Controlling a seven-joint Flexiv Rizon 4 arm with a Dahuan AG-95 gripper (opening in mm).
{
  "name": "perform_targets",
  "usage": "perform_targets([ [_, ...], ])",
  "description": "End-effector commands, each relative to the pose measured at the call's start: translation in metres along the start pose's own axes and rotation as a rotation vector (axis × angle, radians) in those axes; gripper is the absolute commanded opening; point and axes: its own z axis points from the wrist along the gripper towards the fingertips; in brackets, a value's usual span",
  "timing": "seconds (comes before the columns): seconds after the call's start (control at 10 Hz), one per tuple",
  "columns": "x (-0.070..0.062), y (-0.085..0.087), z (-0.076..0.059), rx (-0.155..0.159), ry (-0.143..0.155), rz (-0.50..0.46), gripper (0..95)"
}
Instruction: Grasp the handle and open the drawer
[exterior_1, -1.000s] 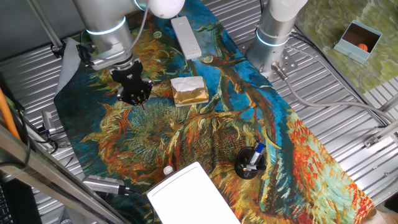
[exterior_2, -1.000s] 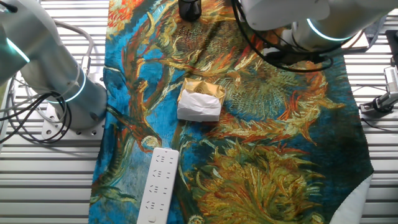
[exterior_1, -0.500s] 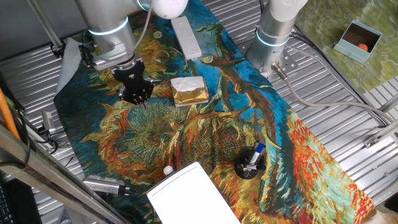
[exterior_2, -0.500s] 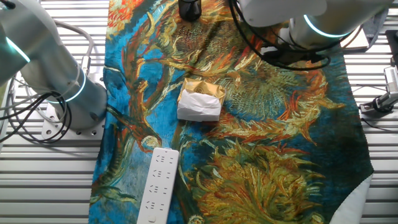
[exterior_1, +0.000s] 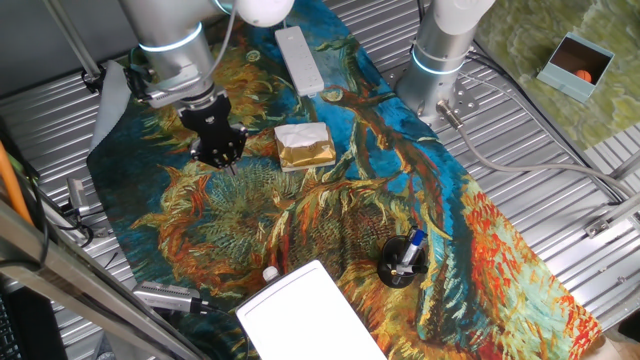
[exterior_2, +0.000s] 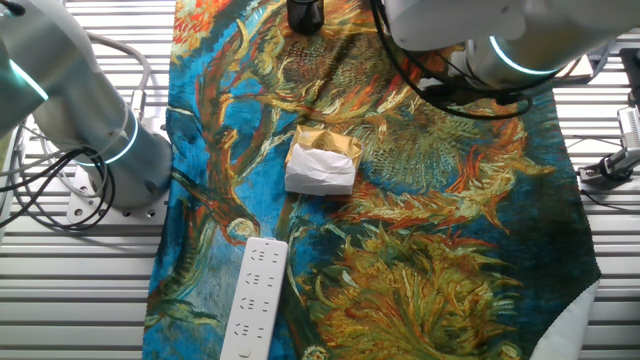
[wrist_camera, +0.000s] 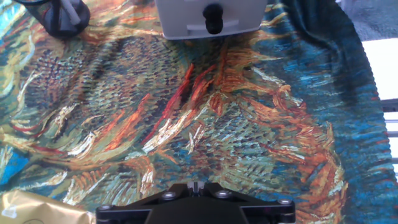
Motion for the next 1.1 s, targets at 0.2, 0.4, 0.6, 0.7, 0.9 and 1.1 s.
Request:
perform_targets([
  [0.2,0.0006,0.0003,0.0003,0.002,0.051,-0.024,0.0],
  [0.4,0.0009,0.0006,0.0003,0.007,0.082,-0.023,0.0],
  [0.6,0.0009,0.0006,0.0003,0.009,0.079,-0.036,0.0],
  [0.7,0.0009,0.0006,0.0003,0.008,0.081,-0.075,0.0],
  [0.9,0.0009,0.0006,0.0003,0.003,0.082,-0.141,0.0],
  [1.1,0.0009,0.0006,0.0003,0.000,0.079,-0.201,0.0],
])
